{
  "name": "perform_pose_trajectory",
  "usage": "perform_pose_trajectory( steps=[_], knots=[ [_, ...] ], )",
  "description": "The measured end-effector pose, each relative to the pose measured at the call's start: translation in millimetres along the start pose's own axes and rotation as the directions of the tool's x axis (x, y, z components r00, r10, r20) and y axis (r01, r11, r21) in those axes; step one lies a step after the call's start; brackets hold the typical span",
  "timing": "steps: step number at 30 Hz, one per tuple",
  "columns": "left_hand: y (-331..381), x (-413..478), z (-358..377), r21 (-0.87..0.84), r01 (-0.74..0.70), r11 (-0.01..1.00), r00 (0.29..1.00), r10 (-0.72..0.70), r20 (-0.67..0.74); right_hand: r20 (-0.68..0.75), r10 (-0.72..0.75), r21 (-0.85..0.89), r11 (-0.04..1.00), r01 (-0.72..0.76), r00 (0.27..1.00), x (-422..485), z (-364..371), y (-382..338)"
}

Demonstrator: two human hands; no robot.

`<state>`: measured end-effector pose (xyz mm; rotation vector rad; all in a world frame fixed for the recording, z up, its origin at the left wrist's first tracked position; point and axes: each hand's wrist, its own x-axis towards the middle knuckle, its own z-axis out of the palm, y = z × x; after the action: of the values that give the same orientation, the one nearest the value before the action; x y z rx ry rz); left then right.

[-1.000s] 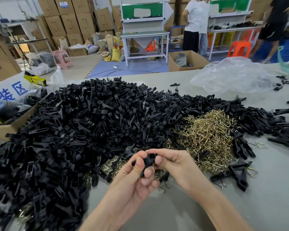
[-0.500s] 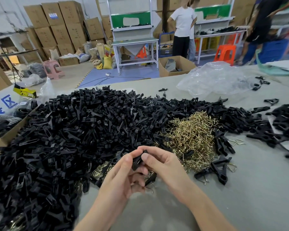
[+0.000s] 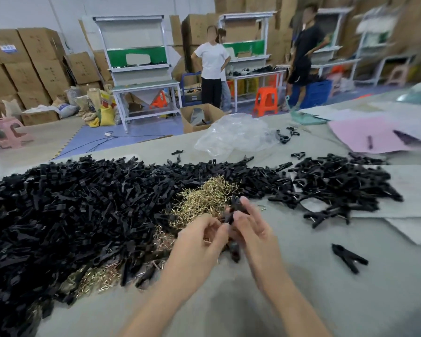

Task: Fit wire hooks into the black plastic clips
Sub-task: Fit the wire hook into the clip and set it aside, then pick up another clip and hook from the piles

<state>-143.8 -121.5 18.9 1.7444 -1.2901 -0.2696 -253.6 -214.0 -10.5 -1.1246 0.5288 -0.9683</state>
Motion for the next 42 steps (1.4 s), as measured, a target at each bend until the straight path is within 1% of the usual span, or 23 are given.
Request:
perform_pose_trajectory(
  steps=[2, 3, 5, 8, 9, 11, 13, 15, 17, 19, 21, 23, 25, 26, 28, 31, 33, 35, 38, 40, 42],
  knots=[
    [33.4, 37.5, 33.8, -0.098, 0.026, 0.995, 0.998, -0.020, 0.061, -0.135, -0.034, 0.119, 0.992, 0.050, 0.990, 6.0, -22.9, -16.7],
    [50.3, 58.0, 51.3, -0.136, 0.033, 0.990, 0.996, -0.021, 0.090, -0.203, -0.050, 0.152, 0.985, 0.082, 0.978, 7.2, -33.7, -25.6],
    [85.3, 98.7, 80.9, -0.151, -0.011, 0.988, 0.989, 0.033, 0.142, -0.308, -0.061, 0.139, 0.984, 0.108, 0.949, 6.7, -51.9, -42.2],
    [121.2, 136.9, 112.6, -0.107, -0.057, 0.993, 0.957, 0.085, 0.277, -0.390, -0.063, 0.085, 0.991, 0.104, 0.919, 1.3, -70.2, -58.6],
    [123.0, 139.9, 118.9, -0.086, -0.064, 0.994, 0.951, 0.087, 0.295, -0.399, -0.064, 0.069, 0.993, 0.100, 0.915, -0.7, -74.2, -61.7],
    [113.9, 130.3, 121.5, -0.069, -0.085, 0.994, 0.955, 0.102, 0.277, -0.399, -0.068, 0.019, 0.996, 0.082, 0.914, -4.8, -78.9, -64.9],
    [89.4, 108.2, 111.1, -0.045, -0.104, 0.994, 0.970, 0.111, 0.218, -0.371, -0.064, -0.045, 0.998, 0.051, 0.926, -9.0, -77.2, -60.9],
    [53.6, 80.2, 87.0, -0.008, -0.091, 0.996, 0.985, 0.091, 0.144, -0.328, -0.060, -0.091, 0.995, 0.032, 0.943, -13.2, -66.5, -50.5],
    [10.9, 48.4, 52.3, 0.110, -0.064, 0.992, 0.997, 0.060, 0.040, -0.258, -0.053, -0.121, 0.992, 0.022, 0.965, -16.9, -47.2, -36.7],
    [-30.2, 12.6, 11.2, 0.262, 0.003, 0.965, 0.996, 0.021, -0.092, -0.162, -0.037, -0.177, 0.984, 0.008, 0.986, -20.8, -22.1, -21.2],
    [-65.2, -23.8, -31.0, 0.410, 0.091, 0.908, 0.967, 0.018, -0.254, -0.040, -0.042, -0.296, 0.955, 0.028, 0.998, -24.8, 4.1, -4.1],
    [-96.8, -54.5, -68.5, 0.535, 0.221, 0.815, 0.921, 0.006, -0.390, 0.084, -0.058, -0.428, 0.899, 0.088, 0.995, -28.0, 31.0, 12.6],
    [-121.5, -76.4, -96.7, 0.581, 0.363, 0.729, 0.870, -0.042, -0.491, 0.198, -0.070, -0.528, 0.833, 0.167, 0.978, -30.6, 58.2, 28.0],
    [-129.9, -83.1, -106.6, 0.576, 0.416, 0.703, 0.848, -0.072, -0.525, 0.245, -0.075, -0.564, 0.800, 0.205, 0.967, -31.9, 71.4, 35.3],
    [-139.0, -86.9, -115.6, 0.552, 0.478, 0.683, 0.825, -0.133, -0.550, 0.329, -0.091, -0.637, 0.714, 0.292, 0.940, -32.6, 95.3, 50.1],
    [-140.9, -78.8, -115.3, 0.567, 0.524, 0.635, 0.819, -0.193, -0.540, 0.422, -0.113, -0.752, 0.510, 0.417, 0.899, -28.2, 122.7, 68.9],
    [-142.0, -70.6, -117.1, 0.597, 0.537, 0.596, 0.821, -0.207, -0.533, 0.450, -0.123, -0.789, 0.408, 0.459, 0.884, -20.8, 133.6, 76.4],
    [-145.2, -64.9, -121.5, 0.624, 0.534, 0.570, 0.828, -0.202, -0.524, 0.461, -0.134, -0.805, 0.353, 0.477, 0.877, -10.4, 139.9, 82.1],
    [-149.6, -59.8, -127.1, 0.662, 0.481, 0.575, 0.854, -0.136, -0.502, 0.470, -0.125, -0.833, 0.266, 0.486, 0.874, 4.3, 146.8, 88.0],
    [-151.6, -57.1, -128.9, 0.674, 0.460, 0.578, 0.861, -0.103, -0.498, 0.471, -0.102, -0.844, 0.235, 0.482, 0.876, 10.7, 150.2, 91.7],
    [-152.9, -54.5, -129.7, 0.667, 0.466, 0.581, 0.855, -0.100, -0.510, 0.474, -0.092, -0.850, 0.210, 0.482, 0.876, 13.6, 151.0, 95.4]
  ],
)
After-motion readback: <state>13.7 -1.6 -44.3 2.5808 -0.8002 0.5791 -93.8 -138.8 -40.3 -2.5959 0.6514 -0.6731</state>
